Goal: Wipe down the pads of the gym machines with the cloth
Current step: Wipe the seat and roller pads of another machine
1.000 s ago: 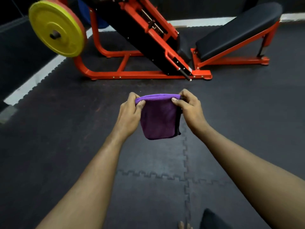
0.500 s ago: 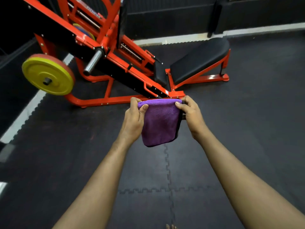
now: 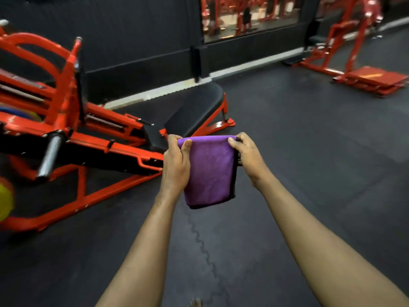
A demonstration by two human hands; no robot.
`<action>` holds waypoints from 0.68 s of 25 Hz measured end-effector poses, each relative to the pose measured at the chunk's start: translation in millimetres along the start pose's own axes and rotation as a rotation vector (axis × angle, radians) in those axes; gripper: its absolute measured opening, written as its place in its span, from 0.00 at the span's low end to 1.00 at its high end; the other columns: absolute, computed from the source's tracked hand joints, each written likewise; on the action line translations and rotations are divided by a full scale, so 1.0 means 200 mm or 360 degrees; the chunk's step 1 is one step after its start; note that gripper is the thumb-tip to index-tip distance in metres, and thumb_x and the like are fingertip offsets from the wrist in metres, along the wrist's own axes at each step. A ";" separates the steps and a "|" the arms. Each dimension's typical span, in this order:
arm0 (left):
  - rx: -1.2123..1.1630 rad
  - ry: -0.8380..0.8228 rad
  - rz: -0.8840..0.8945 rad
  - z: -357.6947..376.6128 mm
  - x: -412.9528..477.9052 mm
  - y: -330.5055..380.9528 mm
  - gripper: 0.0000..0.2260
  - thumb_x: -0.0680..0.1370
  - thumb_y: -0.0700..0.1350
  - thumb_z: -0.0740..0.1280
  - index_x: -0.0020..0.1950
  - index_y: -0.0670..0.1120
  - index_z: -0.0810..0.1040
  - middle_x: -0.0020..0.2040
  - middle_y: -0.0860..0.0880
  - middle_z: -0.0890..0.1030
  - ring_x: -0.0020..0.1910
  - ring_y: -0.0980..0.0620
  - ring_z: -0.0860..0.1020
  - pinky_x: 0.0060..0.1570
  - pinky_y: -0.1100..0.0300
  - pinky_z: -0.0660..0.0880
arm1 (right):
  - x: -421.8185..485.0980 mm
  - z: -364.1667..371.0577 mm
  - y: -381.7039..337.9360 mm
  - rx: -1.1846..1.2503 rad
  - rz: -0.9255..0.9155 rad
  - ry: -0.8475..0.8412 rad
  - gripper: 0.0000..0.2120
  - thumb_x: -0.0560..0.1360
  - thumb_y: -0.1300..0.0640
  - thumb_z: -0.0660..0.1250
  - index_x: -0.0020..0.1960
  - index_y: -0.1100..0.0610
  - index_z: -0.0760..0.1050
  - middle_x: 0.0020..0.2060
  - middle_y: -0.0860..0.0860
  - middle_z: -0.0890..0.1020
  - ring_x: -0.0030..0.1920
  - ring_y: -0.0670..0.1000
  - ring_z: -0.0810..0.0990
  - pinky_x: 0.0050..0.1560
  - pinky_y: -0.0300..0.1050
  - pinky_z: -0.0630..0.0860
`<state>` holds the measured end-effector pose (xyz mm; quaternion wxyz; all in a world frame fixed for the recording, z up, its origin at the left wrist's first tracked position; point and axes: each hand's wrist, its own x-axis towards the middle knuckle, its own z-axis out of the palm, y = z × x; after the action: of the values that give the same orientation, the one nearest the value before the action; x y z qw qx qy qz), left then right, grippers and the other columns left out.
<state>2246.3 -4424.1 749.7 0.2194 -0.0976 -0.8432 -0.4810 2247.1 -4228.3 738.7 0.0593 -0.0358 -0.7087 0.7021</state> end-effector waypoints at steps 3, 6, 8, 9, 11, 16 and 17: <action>-0.0135 -0.0201 0.0059 0.11 0.19 0.05 0.10 0.85 0.49 0.59 0.51 0.43 0.69 0.37 0.55 0.76 0.36 0.62 0.75 0.34 0.69 0.65 | 0.05 -0.07 -0.03 0.0038 -0.0052 0.0319 0.12 0.77 0.48 0.65 0.39 0.50 0.67 0.33 0.45 0.71 0.36 0.47 0.68 0.40 0.47 0.65; -0.0281 -0.0365 0.0125 0.23 0.31 0.14 0.13 0.86 0.51 0.56 0.49 0.42 0.69 0.36 0.54 0.75 0.34 0.63 0.74 0.33 0.64 0.64 | 0.06 -0.16 -0.08 0.0028 -0.0099 0.0578 0.12 0.78 0.46 0.65 0.42 0.51 0.67 0.35 0.45 0.72 0.37 0.47 0.69 0.40 0.46 0.66; -0.0379 -0.0538 0.0137 0.32 0.38 0.22 0.13 0.86 0.48 0.56 0.47 0.42 0.68 0.36 0.53 0.74 0.34 0.63 0.73 0.34 0.64 0.65 | 0.04 -0.25 -0.11 -0.0003 -0.0133 0.0755 0.13 0.77 0.42 0.64 0.42 0.50 0.68 0.36 0.46 0.72 0.39 0.48 0.69 0.40 0.47 0.66; -0.0430 -0.0652 0.0142 0.39 0.40 0.27 0.11 0.85 0.47 0.57 0.47 0.41 0.68 0.36 0.52 0.74 0.34 0.61 0.73 0.36 0.60 0.65 | 0.03 -0.32 -0.13 -0.0006 -0.0146 0.0871 0.13 0.77 0.42 0.64 0.42 0.50 0.68 0.37 0.46 0.73 0.39 0.48 0.69 0.41 0.47 0.67; -0.0472 -0.0832 0.0196 0.54 0.42 0.36 0.06 0.83 0.42 0.59 0.48 0.41 0.68 0.38 0.52 0.75 0.36 0.58 0.72 0.37 0.57 0.65 | 0.00 -0.46 -0.15 -0.0002 -0.0178 0.1071 0.12 0.78 0.42 0.64 0.43 0.50 0.70 0.38 0.46 0.73 0.40 0.47 0.70 0.43 0.47 0.69; -0.0574 -0.1007 0.0443 0.99 0.34 0.71 0.01 0.85 0.43 0.56 0.54 0.46 0.66 0.40 0.54 0.76 0.38 0.59 0.74 0.36 0.60 0.64 | -0.17 -0.91 -0.19 0.0037 -0.0236 0.1436 0.09 0.81 0.50 0.68 0.54 0.56 0.76 0.44 0.50 0.83 0.44 0.46 0.79 0.47 0.43 0.76; -0.0568 -0.1017 0.0467 1.10 0.32 0.79 0.01 0.85 0.44 0.55 0.54 0.47 0.65 0.39 0.54 0.76 0.38 0.57 0.74 0.38 0.56 0.63 | -0.22 -1.02 -0.19 0.0071 -0.0251 0.1431 0.09 0.80 0.54 0.70 0.55 0.58 0.78 0.46 0.51 0.85 0.45 0.46 0.81 0.48 0.44 0.78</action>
<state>2188.7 -4157.4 804.3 -0.0081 -0.3984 -0.7493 -0.5289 2318.7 -4031.5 775.9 0.4152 -0.2816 -0.5979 0.6251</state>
